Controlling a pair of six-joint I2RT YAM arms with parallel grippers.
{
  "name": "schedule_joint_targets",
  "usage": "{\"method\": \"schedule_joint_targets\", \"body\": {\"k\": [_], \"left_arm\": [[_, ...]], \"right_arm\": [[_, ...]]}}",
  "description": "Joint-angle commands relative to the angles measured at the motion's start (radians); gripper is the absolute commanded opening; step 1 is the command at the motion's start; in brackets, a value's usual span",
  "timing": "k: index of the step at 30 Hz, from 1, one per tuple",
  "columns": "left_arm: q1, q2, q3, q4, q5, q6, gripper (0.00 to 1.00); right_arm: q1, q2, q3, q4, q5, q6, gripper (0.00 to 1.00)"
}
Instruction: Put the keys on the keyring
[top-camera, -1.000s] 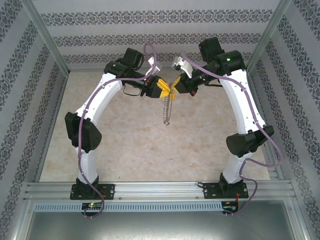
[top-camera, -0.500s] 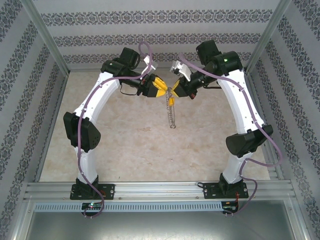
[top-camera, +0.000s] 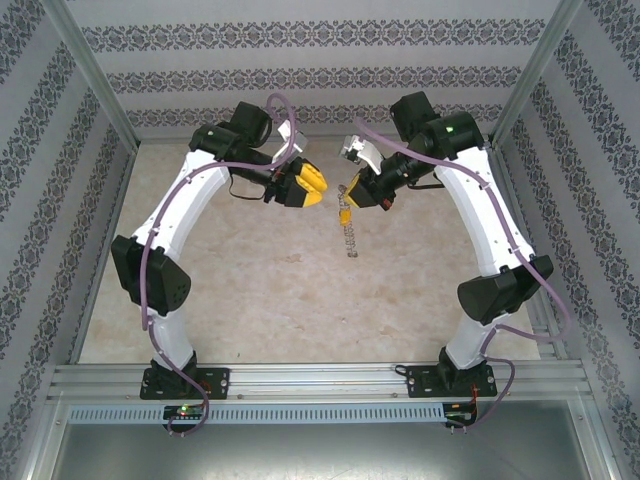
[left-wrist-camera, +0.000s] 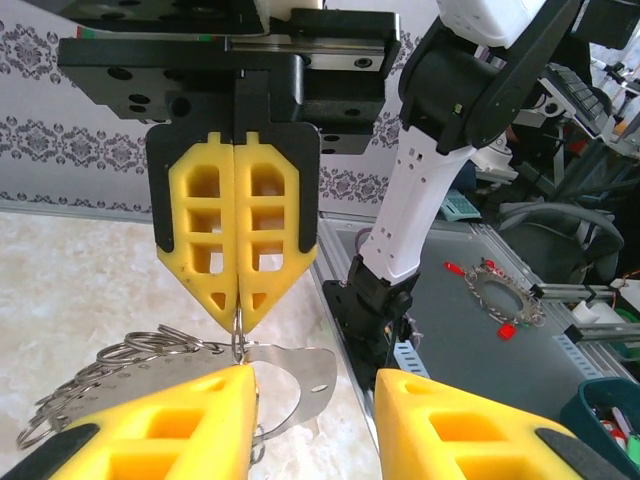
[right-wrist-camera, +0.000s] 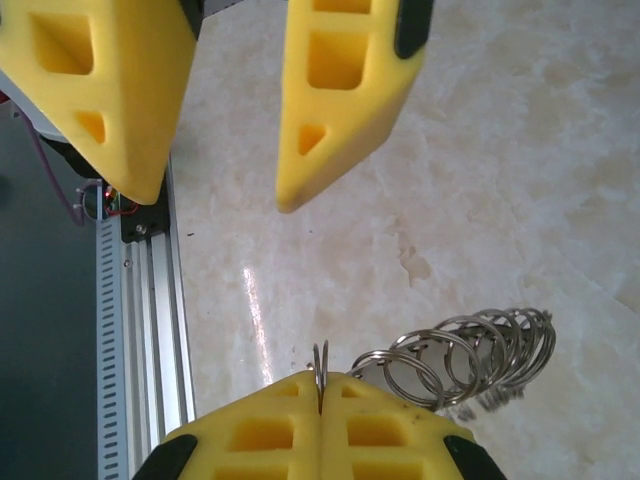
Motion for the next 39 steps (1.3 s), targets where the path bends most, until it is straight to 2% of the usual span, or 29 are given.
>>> {"method": "schedule_joint_targets", "body": {"k": [1, 15, 39], "left_arm": [[0.009, -0.028, -0.019, -0.031, 0.001, 0.067, 0.37], [0.001, 0.037, 0.011, -0.108, 0.026, 0.149, 0.37], [-0.020, 0.087, 0.039, -0.135, 0.072, 0.178, 0.37]], "right_arm": [[0.013, -0.023, -0.006, 0.012, -0.005, 0.021, 0.00], [0.060, 0.000, 0.030, 0.003, 0.022, 0.021, 0.00], [0.078, 0.057, 0.072, -0.021, 0.050, 0.013, 0.00]]}}
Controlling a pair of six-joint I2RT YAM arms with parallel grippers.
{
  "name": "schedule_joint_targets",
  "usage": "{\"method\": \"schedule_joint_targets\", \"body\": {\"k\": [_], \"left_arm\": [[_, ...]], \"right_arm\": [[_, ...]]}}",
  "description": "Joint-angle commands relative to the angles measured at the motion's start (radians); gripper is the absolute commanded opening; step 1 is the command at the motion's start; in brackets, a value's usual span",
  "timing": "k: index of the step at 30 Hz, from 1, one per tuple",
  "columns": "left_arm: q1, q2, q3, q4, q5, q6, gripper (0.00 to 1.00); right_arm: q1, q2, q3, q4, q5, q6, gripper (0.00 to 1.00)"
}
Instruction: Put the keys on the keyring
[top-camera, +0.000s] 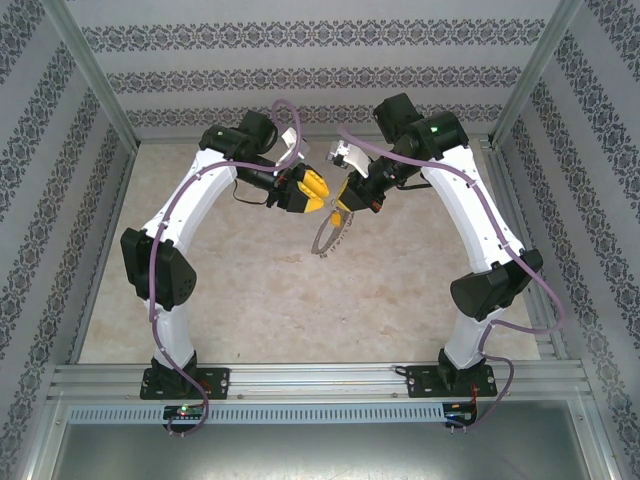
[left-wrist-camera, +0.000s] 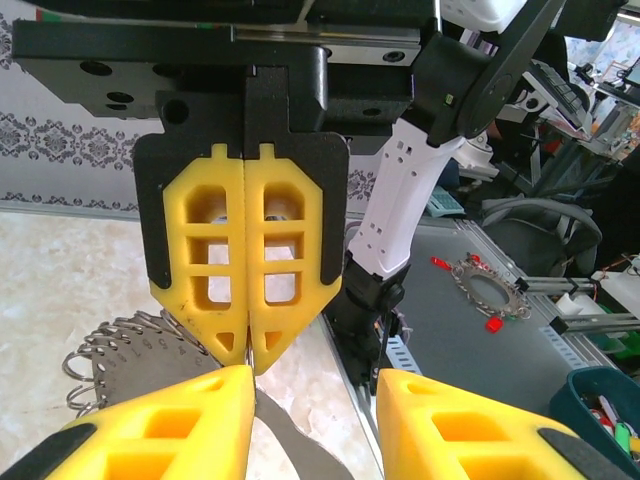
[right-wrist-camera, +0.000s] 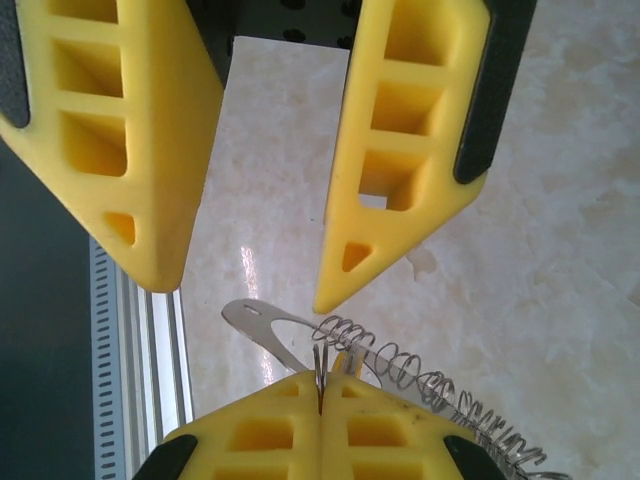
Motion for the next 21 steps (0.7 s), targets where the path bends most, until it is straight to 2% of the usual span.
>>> {"method": "schedule_joint_targets", "body": {"k": [1, 21], "left_arm": [[-0.011, 0.030, 0.031, -0.036, 0.042, 0.039, 0.37], [-0.038, 0.071, 0.067, -0.073, 0.059, 0.069, 0.37]], "right_arm": [[0.013, 0.009, 0.024, -0.007, -0.011, -0.006, 0.00], [0.019, 0.011, 0.024, 0.005, -0.010, -0.006, 0.00]]}}
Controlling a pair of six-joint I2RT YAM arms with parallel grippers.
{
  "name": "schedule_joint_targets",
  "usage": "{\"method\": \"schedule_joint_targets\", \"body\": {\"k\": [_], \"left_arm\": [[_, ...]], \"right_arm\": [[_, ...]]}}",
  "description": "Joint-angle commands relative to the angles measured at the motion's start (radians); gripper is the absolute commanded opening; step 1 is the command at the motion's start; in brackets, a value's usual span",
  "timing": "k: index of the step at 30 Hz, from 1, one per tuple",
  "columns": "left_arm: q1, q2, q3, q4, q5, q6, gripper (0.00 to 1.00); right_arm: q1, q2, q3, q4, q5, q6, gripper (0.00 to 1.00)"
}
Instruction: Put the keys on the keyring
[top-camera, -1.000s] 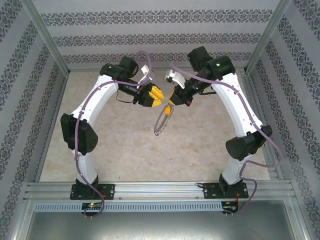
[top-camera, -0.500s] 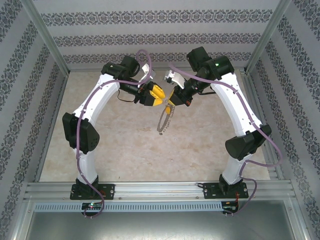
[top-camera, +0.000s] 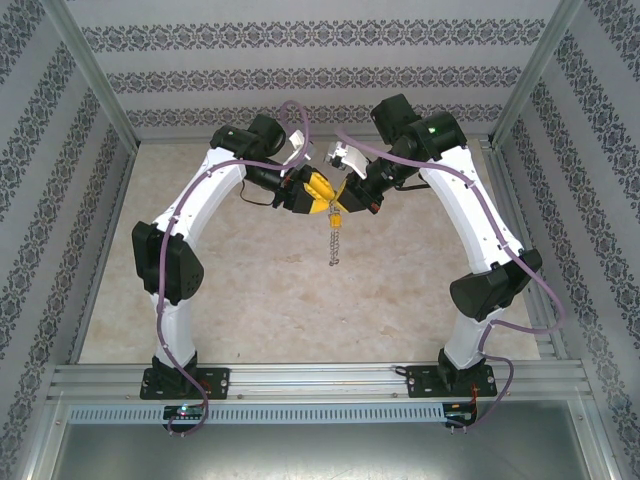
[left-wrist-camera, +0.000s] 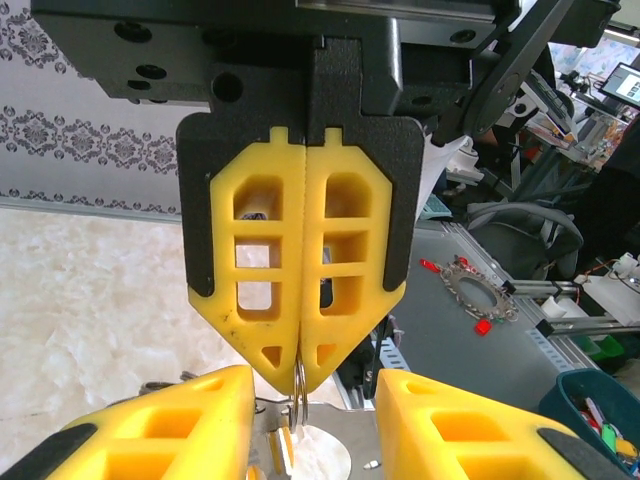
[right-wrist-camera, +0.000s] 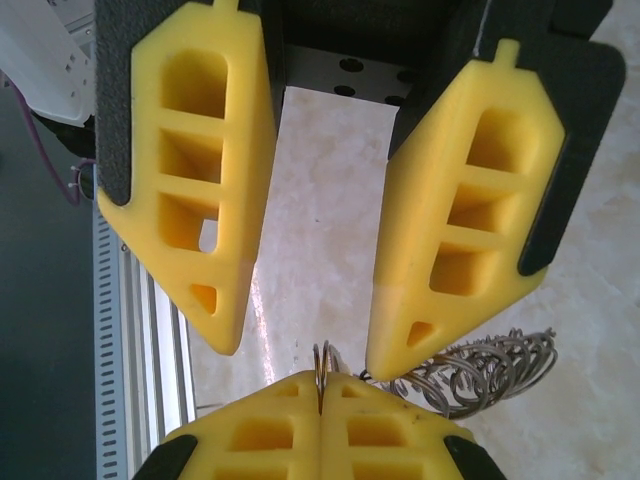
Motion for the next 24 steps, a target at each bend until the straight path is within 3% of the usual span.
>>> {"method": "schedule_joint_targets", "body": {"k": [1, 11, 18, 24], "left_arm": [[-0.017, 0.009, 0.029, -0.039, 0.037, 0.040, 0.37], [-0.026, 0.030, 0.039, -0.050, 0.034, 0.045, 0.36], [-0.028, 0.034, 0.043, -0.023, 0.022, 0.022, 0.23], [-0.033, 0.032, 0.042, 0.000, -0.006, -0.002, 0.21]], "right_arm": [[0.008, 0.010, 0.024, 0.005, -0.009, -0.006, 0.00], [0.009, 0.006, 0.024, 0.010, -0.011, -0.005, 0.00], [0.011, 0.011, 0.022, 0.022, -0.014, 0.006, 0.00], [0.011, 0.022, 0.024, 0.037, 0.021, 0.036, 0.00]]}}
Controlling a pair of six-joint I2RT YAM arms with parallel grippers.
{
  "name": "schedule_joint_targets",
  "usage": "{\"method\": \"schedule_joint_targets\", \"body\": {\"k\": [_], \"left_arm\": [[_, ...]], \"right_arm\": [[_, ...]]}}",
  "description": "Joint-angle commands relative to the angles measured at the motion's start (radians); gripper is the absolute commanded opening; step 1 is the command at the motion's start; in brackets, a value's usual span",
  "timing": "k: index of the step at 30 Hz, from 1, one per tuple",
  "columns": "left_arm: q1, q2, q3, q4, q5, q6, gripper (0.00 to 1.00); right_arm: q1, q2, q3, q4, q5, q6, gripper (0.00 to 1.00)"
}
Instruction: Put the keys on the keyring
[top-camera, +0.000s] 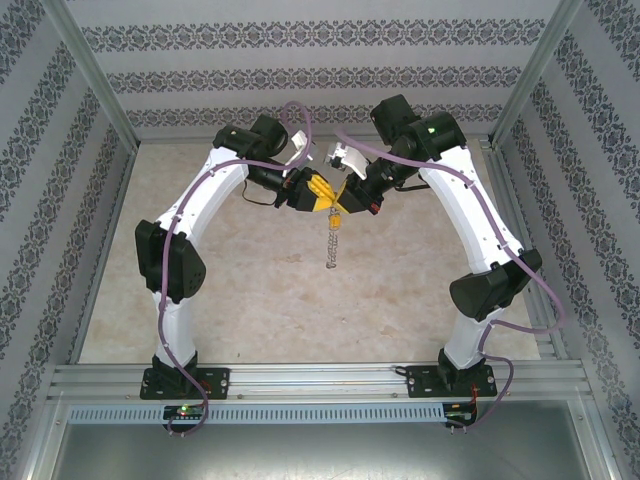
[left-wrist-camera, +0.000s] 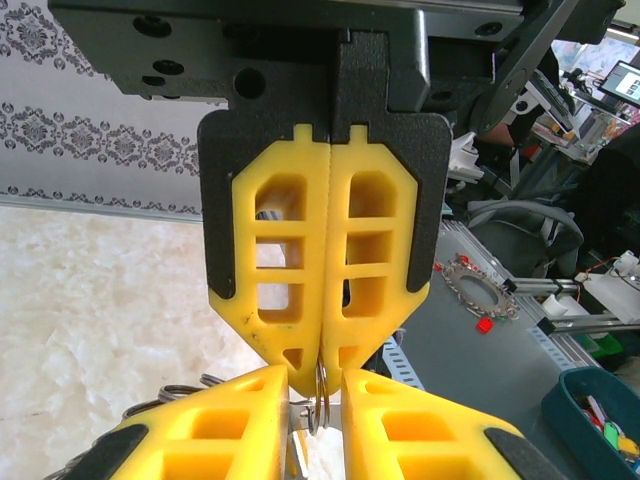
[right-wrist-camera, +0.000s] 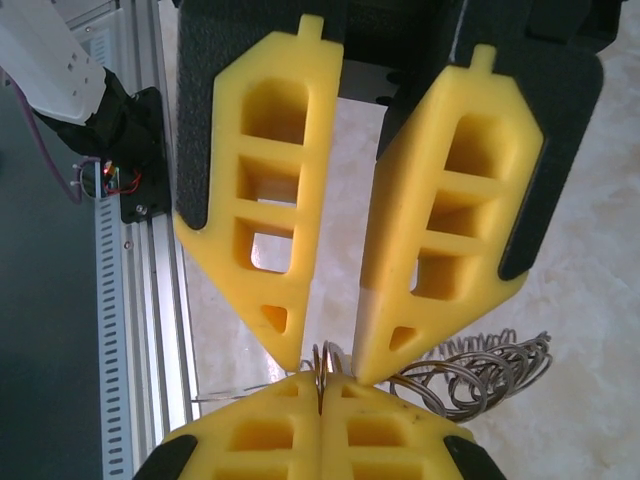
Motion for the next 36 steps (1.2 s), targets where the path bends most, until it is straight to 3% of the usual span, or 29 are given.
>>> {"method": "schedule_joint_targets", "body": {"k": [1, 11, 27, 36], "left_arm": [[-0.027, 0.009, 0.024, 0.012, -0.005, -0.013, 0.21], [-0.026, -0.049, -0.070, 0.195, -0.088, -0.158, 0.22], [-0.040, -0.032, -0.064, 0.179, -0.113, -0.158, 0.26], [-0.043, -0.023, -0.049, 0.096, -0.082, -0.093, 0.24]], "right_arm": [[0.009, 0.022, 0.024, 0.045, 0.020, 0.030, 0.00], [0.008, 0.019, 0.014, 0.078, 0.052, 0.055, 0.00], [0.004, 0.003, -0.007, 0.114, 0.061, 0.068, 0.00], [0.000, -0.006, -0.014, 0.137, 0.071, 0.079, 0.00]]}}
